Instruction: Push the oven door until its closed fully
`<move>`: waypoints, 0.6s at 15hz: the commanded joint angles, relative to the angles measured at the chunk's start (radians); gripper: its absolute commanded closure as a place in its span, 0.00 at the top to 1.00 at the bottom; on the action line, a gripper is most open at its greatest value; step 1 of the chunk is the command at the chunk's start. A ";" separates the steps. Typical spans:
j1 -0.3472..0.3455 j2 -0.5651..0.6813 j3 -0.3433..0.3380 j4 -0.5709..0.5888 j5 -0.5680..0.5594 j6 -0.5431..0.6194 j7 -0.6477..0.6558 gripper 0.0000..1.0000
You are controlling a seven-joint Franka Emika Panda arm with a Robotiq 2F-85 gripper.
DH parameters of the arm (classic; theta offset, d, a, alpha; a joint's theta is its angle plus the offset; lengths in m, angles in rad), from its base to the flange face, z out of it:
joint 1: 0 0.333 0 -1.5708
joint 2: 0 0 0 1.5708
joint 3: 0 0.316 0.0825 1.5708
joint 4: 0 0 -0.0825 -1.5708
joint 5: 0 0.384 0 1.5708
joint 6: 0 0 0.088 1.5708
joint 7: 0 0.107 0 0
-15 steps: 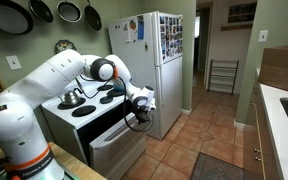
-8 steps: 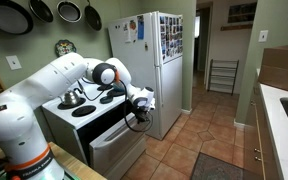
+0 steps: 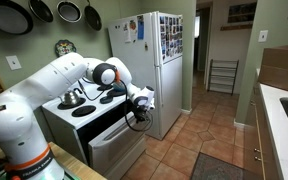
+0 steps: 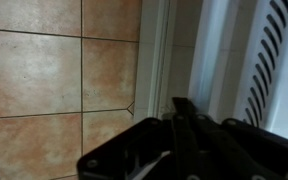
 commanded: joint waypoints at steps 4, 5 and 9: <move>-0.033 -0.033 0.086 -0.031 -0.015 -0.064 -0.105 0.00; -0.032 -0.032 0.090 -0.028 -0.020 -0.072 -0.116 0.00; -0.021 -0.029 0.102 -0.013 -0.035 -0.096 -0.137 0.00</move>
